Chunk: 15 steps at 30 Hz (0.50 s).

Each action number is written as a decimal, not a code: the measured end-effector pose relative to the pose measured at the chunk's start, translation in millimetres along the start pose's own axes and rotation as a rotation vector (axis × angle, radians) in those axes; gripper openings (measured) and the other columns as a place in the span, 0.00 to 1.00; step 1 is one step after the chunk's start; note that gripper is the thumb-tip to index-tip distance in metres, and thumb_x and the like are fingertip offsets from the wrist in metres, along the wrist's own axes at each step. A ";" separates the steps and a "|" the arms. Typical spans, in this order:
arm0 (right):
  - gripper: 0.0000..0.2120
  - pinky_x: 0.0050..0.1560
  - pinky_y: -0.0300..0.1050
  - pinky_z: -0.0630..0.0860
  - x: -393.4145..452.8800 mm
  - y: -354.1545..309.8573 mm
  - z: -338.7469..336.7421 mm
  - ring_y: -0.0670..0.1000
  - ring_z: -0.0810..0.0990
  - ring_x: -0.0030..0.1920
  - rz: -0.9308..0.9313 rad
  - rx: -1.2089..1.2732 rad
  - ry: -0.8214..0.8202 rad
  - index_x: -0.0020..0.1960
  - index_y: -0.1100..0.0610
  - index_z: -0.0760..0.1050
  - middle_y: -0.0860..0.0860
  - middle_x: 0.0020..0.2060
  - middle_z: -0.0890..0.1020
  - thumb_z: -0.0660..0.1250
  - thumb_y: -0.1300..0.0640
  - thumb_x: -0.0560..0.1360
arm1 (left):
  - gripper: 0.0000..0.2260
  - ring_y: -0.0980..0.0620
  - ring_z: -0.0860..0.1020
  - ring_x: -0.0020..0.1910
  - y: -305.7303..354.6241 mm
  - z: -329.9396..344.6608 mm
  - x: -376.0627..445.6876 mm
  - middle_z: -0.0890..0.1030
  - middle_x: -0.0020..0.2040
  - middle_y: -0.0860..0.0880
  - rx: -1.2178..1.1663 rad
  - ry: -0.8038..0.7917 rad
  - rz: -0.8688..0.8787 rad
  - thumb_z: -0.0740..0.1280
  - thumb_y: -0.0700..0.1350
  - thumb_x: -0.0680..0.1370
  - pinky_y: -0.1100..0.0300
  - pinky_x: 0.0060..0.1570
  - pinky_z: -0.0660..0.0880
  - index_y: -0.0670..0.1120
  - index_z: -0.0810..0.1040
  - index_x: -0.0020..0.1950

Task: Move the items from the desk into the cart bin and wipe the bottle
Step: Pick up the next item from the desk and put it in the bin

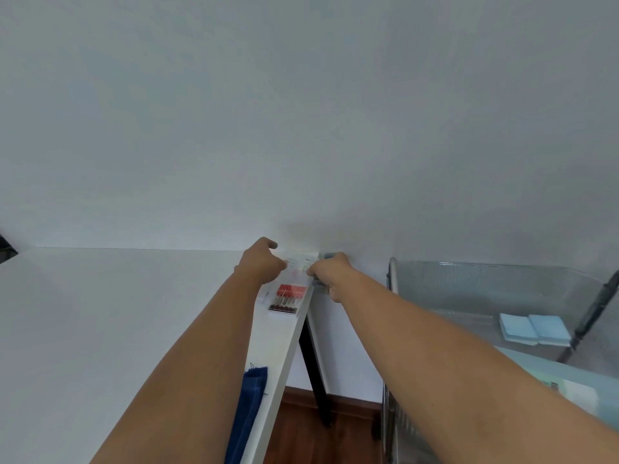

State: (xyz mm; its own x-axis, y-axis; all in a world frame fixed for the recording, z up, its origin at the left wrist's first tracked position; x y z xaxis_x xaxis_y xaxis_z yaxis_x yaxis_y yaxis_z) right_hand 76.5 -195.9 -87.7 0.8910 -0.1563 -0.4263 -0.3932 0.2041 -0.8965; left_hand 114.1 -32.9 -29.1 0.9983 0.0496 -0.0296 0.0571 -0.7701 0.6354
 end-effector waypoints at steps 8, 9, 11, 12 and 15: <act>0.10 0.44 0.49 0.79 -10.5 -18.7 -3.8 0.59 0.80 0.52 -0.043 0.087 0.003 0.52 0.60 0.76 0.62 0.57 0.79 0.63 0.71 0.75 | 0.22 0.48 0.80 0.47 23.3 -3.7 -10.6 0.82 0.54 0.45 -0.125 -0.019 0.067 0.70 0.38 0.75 0.58 0.48 0.77 0.47 0.74 0.69; 0.10 0.46 0.51 0.80 -10.9 -17.6 -3.6 0.60 0.81 0.53 -0.031 0.074 0.016 0.49 0.59 0.75 0.62 0.57 0.79 0.61 0.72 0.75 | 0.21 0.48 0.80 0.48 21.9 -3.1 -13.5 0.82 0.56 0.44 -0.078 -0.031 0.051 0.70 0.37 0.75 0.59 0.48 0.77 0.47 0.76 0.67; 0.14 0.50 0.54 0.80 -8.0 -17.7 -0.2 0.61 0.80 0.55 -0.031 0.052 0.027 0.57 0.60 0.74 0.62 0.57 0.79 0.59 0.72 0.75 | 0.17 0.47 0.81 0.47 22.2 -1.7 -17.0 0.82 0.56 0.42 -0.039 -0.053 0.031 0.68 0.35 0.75 0.57 0.48 0.79 0.47 0.80 0.62; 0.18 0.50 0.53 0.80 -6.1 -17.2 2.5 0.61 0.80 0.54 -0.031 0.042 0.024 0.63 0.59 0.72 0.61 0.57 0.78 0.59 0.72 0.76 | 0.17 0.47 0.81 0.45 23.1 -1.6 -17.4 0.82 0.54 0.42 -0.022 -0.060 0.028 0.66 0.34 0.75 0.56 0.48 0.80 0.48 0.81 0.61; 0.22 0.37 0.45 0.76 -7.3 -18.3 9.0 0.57 0.77 0.46 -0.015 0.048 -0.007 0.68 0.55 0.68 0.58 0.49 0.77 0.59 0.71 0.76 | 0.19 0.48 0.81 0.41 24.2 -4.5 -15.7 0.82 0.51 0.44 0.030 -0.068 0.036 0.62 0.33 0.74 0.57 0.43 0.82 0.49 0.83 0.58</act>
State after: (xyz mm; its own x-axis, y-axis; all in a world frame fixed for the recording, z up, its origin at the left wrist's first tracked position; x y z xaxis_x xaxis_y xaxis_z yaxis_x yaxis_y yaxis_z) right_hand 79.2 -189.8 -67.1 0.8982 -0.1527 -0.4122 -0.3690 0.2478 -0.8958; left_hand 99.7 -49.5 -9.8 0.9979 -0.0213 -0.0605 0.0203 -0.7892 0.6138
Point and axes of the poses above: each hand's wrist, its own x-axis towards the middle knuckle, its own z-axis out of the palm, y = z × x, the point moved 8 cm from there along x, towards the middle knuckle
